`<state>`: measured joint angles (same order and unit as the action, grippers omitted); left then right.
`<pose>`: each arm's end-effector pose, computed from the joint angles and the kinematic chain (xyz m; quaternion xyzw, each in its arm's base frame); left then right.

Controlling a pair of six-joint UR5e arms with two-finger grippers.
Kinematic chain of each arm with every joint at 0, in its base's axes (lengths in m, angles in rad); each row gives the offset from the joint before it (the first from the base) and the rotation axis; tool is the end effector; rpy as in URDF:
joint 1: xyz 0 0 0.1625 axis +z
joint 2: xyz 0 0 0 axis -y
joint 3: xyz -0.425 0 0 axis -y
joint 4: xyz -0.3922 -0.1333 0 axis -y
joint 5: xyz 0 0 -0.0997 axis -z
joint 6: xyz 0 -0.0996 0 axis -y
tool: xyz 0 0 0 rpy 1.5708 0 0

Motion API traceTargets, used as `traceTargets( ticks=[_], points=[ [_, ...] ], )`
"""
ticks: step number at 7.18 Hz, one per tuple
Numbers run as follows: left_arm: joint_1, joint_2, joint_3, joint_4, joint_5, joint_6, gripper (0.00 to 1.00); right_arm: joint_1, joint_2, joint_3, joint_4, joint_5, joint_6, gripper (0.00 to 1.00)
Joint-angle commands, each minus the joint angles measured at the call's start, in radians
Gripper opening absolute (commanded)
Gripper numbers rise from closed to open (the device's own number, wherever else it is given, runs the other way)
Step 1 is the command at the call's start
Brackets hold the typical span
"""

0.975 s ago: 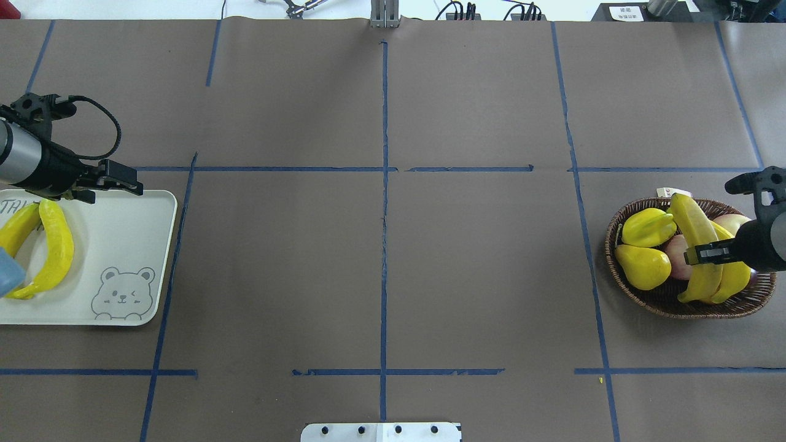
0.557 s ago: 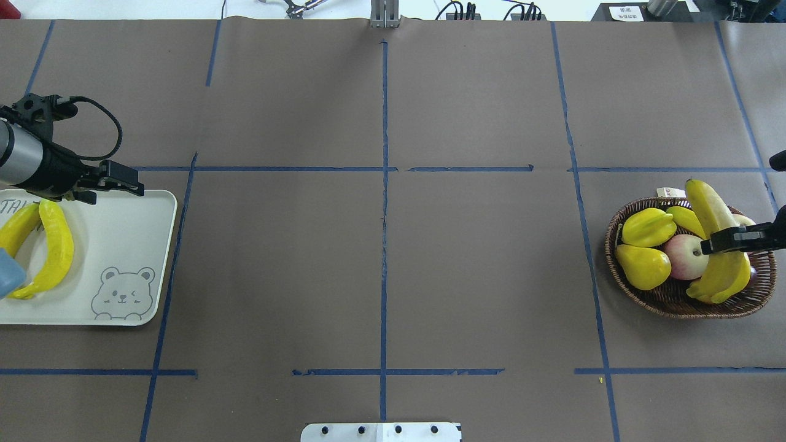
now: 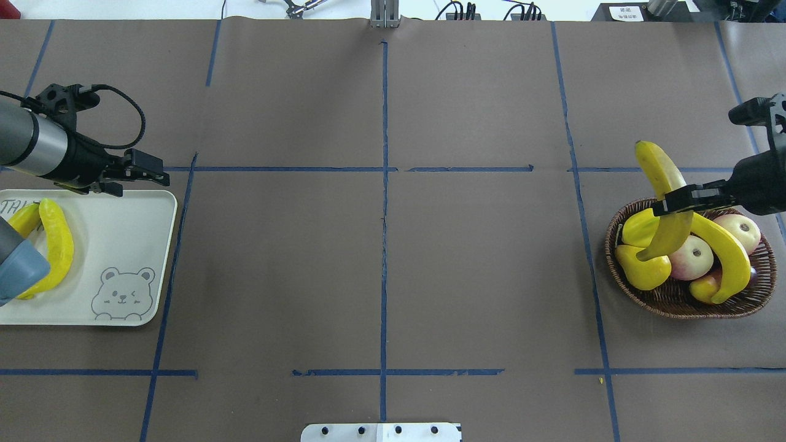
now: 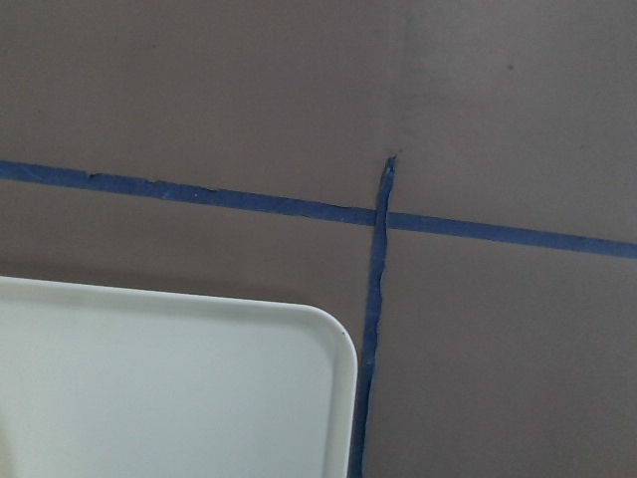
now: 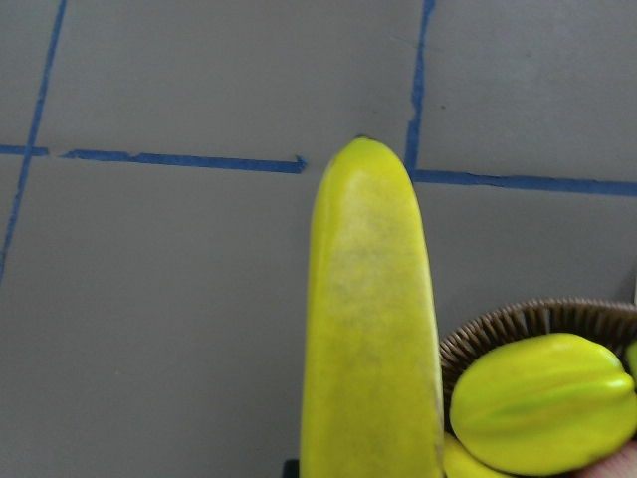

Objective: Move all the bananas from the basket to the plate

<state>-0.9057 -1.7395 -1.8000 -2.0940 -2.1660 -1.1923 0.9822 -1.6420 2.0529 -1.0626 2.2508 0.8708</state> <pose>0.2840 -0.4876 0.4000 0.0441 0.4976 -0.0973 0.8608 -0.1918 -0.4146 0.3975 0.1124 -0.5015 -0.0276 0.8574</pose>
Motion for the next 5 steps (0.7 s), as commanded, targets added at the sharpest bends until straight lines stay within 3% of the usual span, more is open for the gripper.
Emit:
traceTargets(
  ticks=[1,5],
  points=[
    [0.063,-0.13,0.001,-0.001,0.002,-0.164,1.0,-0.052,0.14,-0.059,0.0,-0.004,0.054,0.26],
    [0.149,-0.322,0.004,-0.042,0.008,-0.378,1.0,-0.235,0.408,-0.104,0.003,-0.109,0.247,0.26]
  ],
)
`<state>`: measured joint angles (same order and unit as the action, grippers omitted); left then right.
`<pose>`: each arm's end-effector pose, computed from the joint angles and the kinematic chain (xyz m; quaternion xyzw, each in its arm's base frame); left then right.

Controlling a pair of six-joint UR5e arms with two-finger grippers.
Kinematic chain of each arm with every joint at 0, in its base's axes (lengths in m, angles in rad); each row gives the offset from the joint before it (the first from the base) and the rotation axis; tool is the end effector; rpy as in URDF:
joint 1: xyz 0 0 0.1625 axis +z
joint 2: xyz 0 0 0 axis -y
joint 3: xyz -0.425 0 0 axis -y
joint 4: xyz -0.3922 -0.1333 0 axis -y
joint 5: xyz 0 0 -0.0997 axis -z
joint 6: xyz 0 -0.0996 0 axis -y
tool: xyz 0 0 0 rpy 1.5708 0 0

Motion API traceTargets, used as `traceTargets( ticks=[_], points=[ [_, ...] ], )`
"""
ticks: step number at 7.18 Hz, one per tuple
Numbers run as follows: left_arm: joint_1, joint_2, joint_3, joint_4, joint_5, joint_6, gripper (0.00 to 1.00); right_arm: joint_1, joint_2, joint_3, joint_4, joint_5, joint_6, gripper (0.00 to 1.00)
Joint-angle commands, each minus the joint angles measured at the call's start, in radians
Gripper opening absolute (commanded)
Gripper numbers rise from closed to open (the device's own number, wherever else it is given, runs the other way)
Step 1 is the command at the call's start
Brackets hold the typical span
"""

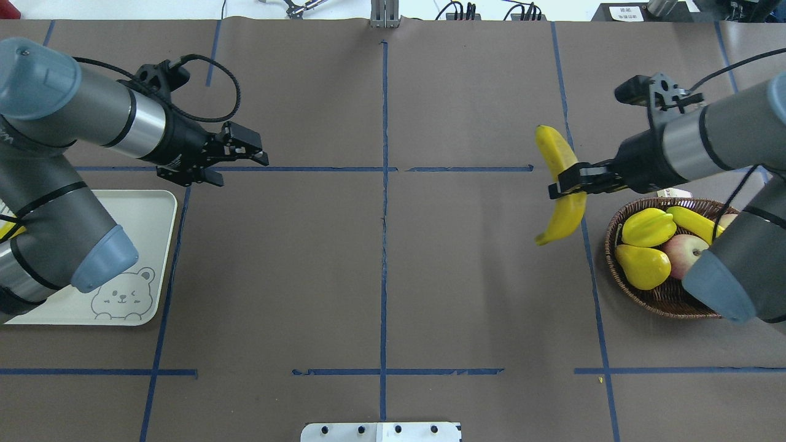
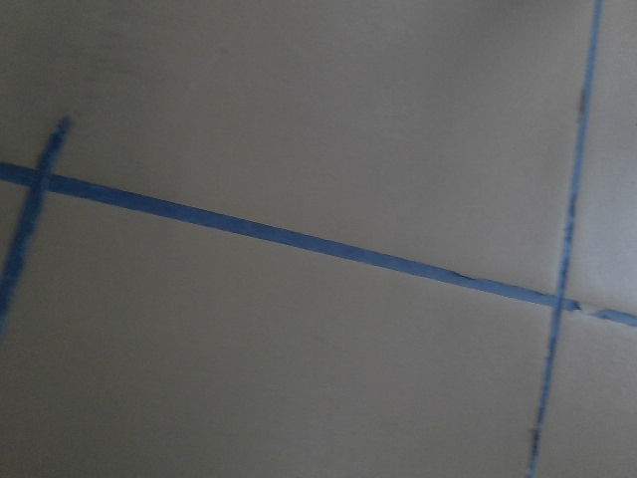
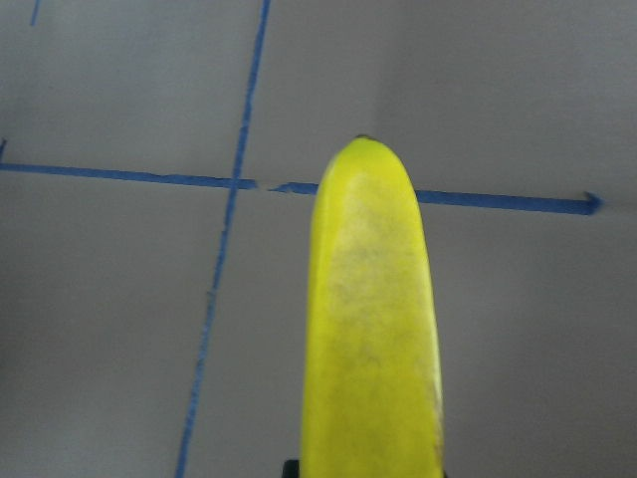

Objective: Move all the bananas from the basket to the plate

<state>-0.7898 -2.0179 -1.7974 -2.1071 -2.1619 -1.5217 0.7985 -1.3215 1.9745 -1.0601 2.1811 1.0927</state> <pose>0.3691 -0.4829 0.2369 0.0028 0.5945 -0.1304 0.7934 -0.3158 -0.4334 0.2768 0.1107 -0.5705 -0.0359 0.8130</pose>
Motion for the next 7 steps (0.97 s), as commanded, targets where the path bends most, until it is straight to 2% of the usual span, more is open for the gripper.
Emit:
traceTargets(
  ticks=[1,3,4,6,7],
  points=[
    [0.038,-0.057,0.01,-0.135,0.01,-0.058,1.0,-0.068,0.134,-0.037,0.0,-0.043,0.027,0.26],
    [0.043,-0.119,0.026,-0.162,0.013,-0.155,1.0,-0.123,0.194,-0.061,0.047,-0.091,0.103,0.25],
    [0.056,-0.126,0.024,-0.165,0.028,-0.197,1.0,-0.169,0.2,-0.092,0.139,-0.166,0.148,0.25],
    [0.11,-0.171,0.036,-0.162,0.115,-0.283,1.0,-0.251,0.212,-0.15,0.276,-0.294,0.231,0.24],
    [0.136,-0.186,0.043,-0.162,0.169,-0.317,0.99,-0.278,0.221,-0.152,0.281,-0.337,0.239,0.24]
  ],
)
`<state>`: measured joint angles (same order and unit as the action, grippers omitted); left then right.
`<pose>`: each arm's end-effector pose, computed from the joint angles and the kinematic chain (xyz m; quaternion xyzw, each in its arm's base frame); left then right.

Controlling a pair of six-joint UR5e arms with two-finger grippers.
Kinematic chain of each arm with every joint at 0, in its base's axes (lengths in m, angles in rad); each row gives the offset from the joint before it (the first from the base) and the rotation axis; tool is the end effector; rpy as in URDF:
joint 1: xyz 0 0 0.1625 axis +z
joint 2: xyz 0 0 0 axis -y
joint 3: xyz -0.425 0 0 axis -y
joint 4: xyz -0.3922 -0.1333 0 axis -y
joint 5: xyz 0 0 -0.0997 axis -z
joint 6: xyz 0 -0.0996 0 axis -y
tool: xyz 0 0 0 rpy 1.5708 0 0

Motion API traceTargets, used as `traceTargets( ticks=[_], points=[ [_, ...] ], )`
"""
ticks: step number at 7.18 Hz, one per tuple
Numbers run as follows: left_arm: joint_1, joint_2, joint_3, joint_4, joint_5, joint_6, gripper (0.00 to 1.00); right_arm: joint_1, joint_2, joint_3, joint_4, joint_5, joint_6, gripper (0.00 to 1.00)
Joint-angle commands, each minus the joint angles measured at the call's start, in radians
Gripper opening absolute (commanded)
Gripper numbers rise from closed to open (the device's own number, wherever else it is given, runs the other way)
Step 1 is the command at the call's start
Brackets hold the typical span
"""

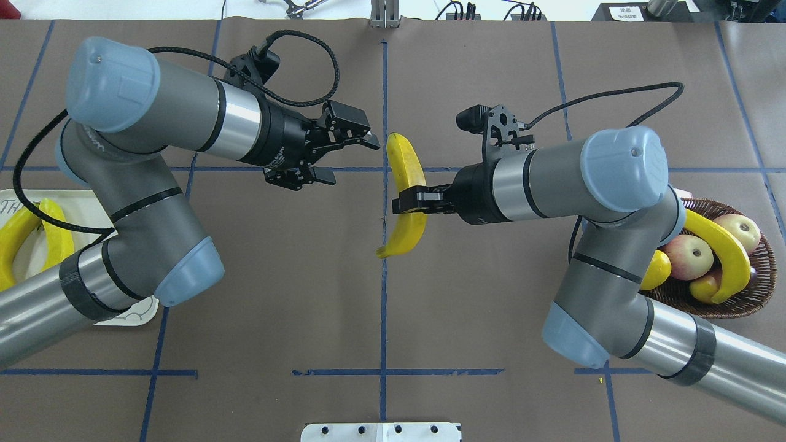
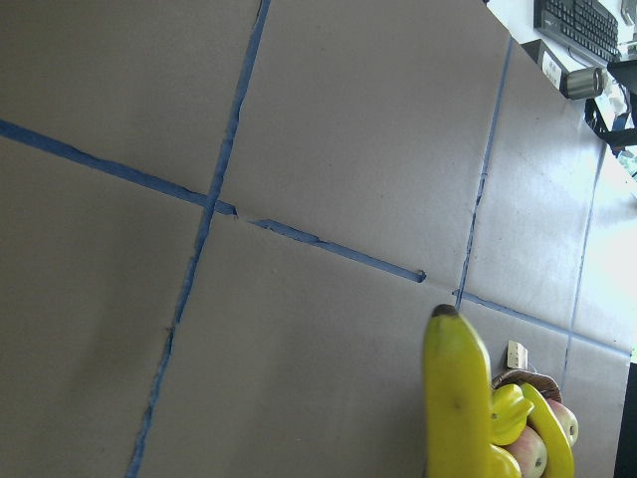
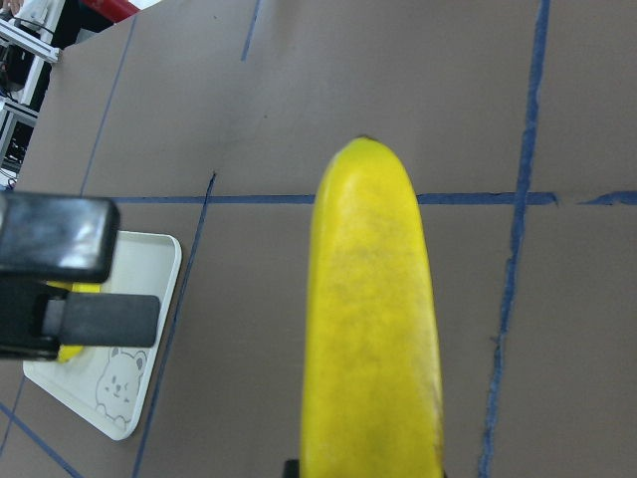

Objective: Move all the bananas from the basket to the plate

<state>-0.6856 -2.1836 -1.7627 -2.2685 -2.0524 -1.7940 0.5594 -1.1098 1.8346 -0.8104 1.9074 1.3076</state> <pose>0.4179 -0.4545 0.1341 -0.0178 0.6851 -0.1653 0.7092 -0.4424 -0.3955 0.1918 0.1534 -0.6604 -0.0049 0.7351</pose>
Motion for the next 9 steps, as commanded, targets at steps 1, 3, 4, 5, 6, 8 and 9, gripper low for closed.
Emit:
traceTargets(
  ticks=[1,3,4,5,6,8,9],
  points=[
    [0.046,-0.022,0.017,0.0,0.079,-0.073,0.98,-0.053,0.016,-0.012,0.031,-0.086,0.025,0.24],
    [0.051,-0.027,0.043,-0.002,0.084,-0.073,0.89,-0.073,0.025,-0.011,0.034,-0.108,0.041,0.24],
    [0.051,-0.027,0.054,-0.002,0.083,-0.073,0.83,-0.073,0.027,-0.011,0.034,-0.11,0.041,0.24],
    [0.051,-0.027,0.06,0.0,0.083,-0.073,0.78,-0.073,0.028,-0.009,0.037,-0.11,0.041,0.24],
    [0.054,-0.028,0.063,-0.002,0.083,-0.073,0.74,-0.075,0.03,-0.009,0.037,-0.11,0.041,0.24],
    [0.055,-0.028,0.063,-0.002,0.083,-0.073,0.64,-0.075,0.03,-0.008,0.039,-0.113,0.044,0.24],
    [0.055,-0.027,0.063,-0.002,0.083,-0.073,0.6,-0.076,0.033,-0.006,0.039,-0.113,0.044,0.24]
  ],
)
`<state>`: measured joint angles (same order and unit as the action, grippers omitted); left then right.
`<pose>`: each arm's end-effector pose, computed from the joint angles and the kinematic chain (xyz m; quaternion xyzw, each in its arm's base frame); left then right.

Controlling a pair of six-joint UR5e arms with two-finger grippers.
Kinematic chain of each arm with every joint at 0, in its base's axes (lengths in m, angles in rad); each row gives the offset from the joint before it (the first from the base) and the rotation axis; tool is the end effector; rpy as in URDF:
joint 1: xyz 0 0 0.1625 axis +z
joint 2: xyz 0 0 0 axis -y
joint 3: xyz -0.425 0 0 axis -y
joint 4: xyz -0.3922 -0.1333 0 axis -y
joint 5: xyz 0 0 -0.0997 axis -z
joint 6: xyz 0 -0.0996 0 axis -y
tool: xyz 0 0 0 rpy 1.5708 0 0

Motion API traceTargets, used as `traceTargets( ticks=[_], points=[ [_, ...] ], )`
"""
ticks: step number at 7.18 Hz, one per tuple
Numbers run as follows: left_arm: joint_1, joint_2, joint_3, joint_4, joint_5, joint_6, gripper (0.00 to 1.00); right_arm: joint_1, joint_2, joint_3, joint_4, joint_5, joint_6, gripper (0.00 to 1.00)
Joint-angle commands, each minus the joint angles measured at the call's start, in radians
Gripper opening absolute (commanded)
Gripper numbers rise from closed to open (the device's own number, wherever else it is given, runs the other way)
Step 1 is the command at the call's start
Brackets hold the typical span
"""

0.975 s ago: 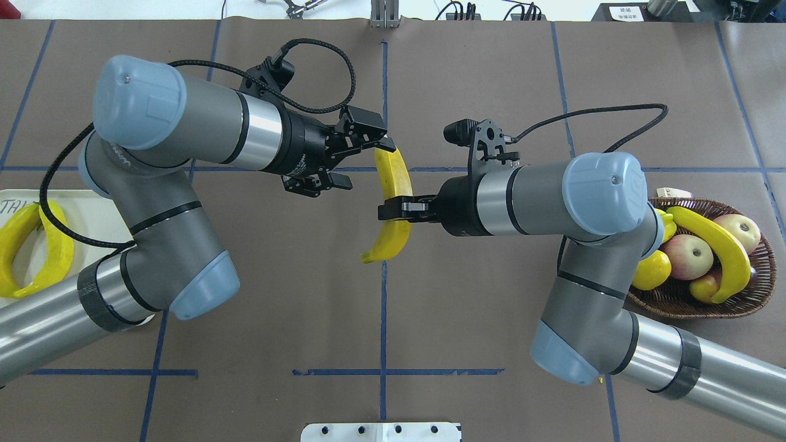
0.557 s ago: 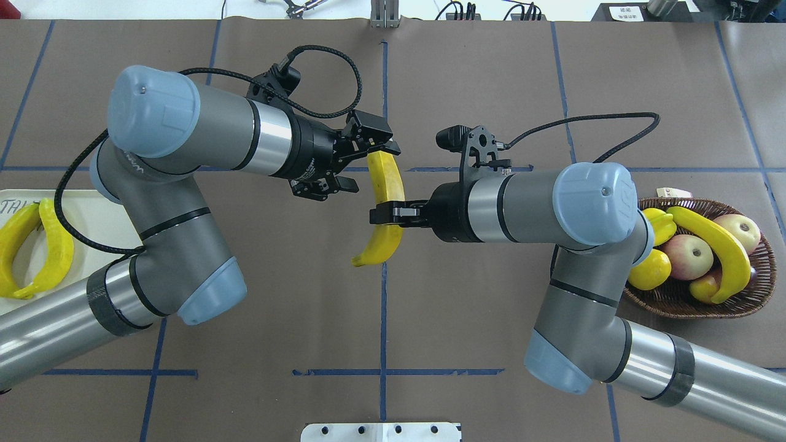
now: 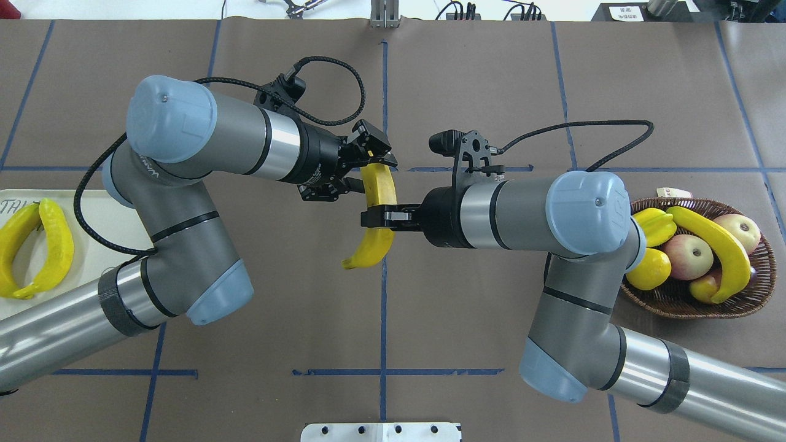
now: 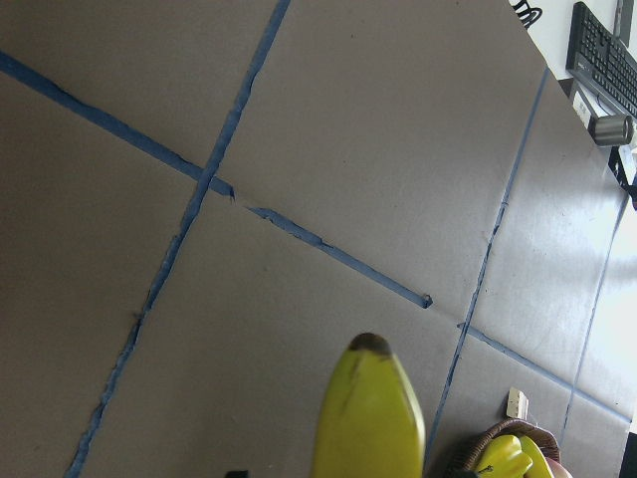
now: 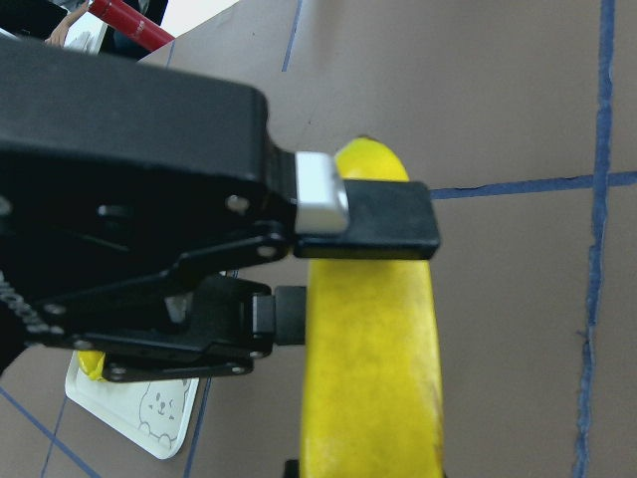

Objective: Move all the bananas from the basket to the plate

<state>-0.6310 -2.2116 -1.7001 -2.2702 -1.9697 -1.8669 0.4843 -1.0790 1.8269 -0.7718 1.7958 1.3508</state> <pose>0.4585 -0.4522 0.1402 -0.0354 0.6724 -0.2064 0.7099 -0.4684 -0.3719 0.1730 0.1640 -0.6793 0.0159 0.7151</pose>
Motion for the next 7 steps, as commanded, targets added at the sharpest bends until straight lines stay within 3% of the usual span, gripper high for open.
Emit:
traceTargets(
  ticks=[1,2,3,4,5,6,7],
  points=[
    [0.0,0.001,0.0,0.0,0.0,0.0,0.59,-0.001,0.002,0.003,0.0,-0.001,0.001,0.24],
    [0.0,0.001,0.0,0.0,0.0,0.0,0.53,-0.001,0.002,0.003,0.0,-0.001,0.001,0.24],
    [0.0,0.001,0.002,0.0,0.0,0.0,0.27,-0.001,0.002,0.003,0.0,-0.001,0.001,0.25],
    [0.0,0.003,0.0,-0.002,-0.001,0.002,0.04,-0.001,0.002,0.003,0.0,-0.001,0.001,0.33],
    [0.0,0.004,0.0,-0.002,-0.001,0.005,0.0,-0.001,0.002,0.002,-0.001,-0.001,0.005,0.57],
    [-0.001,0.006,0.0,-0.002,-0.001,0.009,0.0,-0.001,0.002,0.002,-0.003,-0.001,0.022,0.99],
    [-0.003,0.007,0.0,0.0,-0.001,0.009,0.0,-0.001,0.002,0.002,-0.003,-0.001,0.03,0.99]
  ],
)
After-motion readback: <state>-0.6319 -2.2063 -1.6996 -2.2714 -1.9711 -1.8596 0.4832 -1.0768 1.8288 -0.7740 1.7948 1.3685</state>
